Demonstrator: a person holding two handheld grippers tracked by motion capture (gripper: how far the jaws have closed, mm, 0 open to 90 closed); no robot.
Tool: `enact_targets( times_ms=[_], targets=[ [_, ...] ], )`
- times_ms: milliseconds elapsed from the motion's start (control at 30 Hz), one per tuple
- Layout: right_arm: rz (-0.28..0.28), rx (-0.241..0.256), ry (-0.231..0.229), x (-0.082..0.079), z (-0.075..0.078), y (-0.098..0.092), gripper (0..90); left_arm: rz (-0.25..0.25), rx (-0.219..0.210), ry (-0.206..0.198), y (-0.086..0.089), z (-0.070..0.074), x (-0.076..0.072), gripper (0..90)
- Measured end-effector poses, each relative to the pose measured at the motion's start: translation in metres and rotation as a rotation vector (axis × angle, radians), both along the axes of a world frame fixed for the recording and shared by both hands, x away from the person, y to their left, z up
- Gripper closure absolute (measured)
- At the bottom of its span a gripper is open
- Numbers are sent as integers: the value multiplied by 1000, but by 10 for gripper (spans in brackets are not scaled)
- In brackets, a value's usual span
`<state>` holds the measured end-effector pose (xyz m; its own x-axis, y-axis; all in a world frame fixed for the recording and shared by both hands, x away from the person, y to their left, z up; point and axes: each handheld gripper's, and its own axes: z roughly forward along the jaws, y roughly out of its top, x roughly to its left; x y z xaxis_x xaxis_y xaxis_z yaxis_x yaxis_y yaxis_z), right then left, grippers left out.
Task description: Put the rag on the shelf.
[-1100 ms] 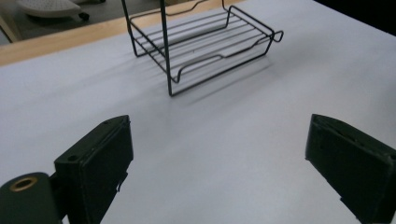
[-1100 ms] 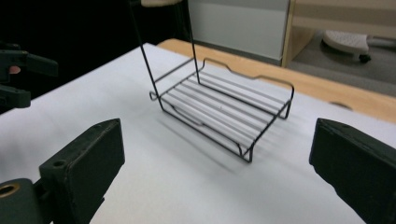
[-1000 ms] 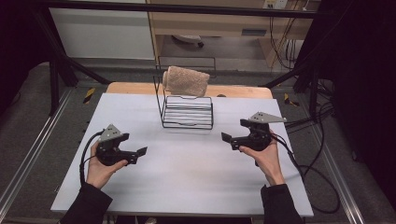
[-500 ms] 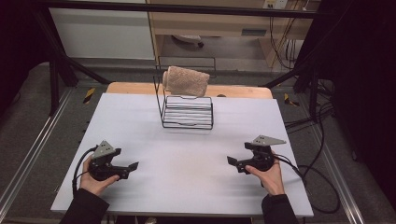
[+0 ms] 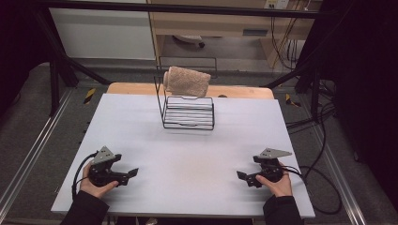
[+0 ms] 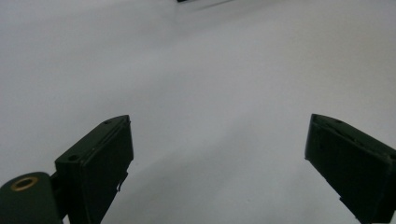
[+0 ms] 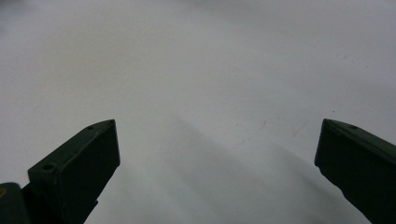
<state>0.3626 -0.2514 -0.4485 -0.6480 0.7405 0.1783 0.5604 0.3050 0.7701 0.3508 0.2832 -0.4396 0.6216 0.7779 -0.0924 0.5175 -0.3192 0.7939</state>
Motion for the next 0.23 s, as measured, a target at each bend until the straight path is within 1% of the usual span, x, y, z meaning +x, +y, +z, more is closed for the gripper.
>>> enact_targets(
  times_ms=[233],
  targets=[
    [7,-3,2,0,-1,1,7,-3,8,7,-2,-3,0,80]
  ],
)
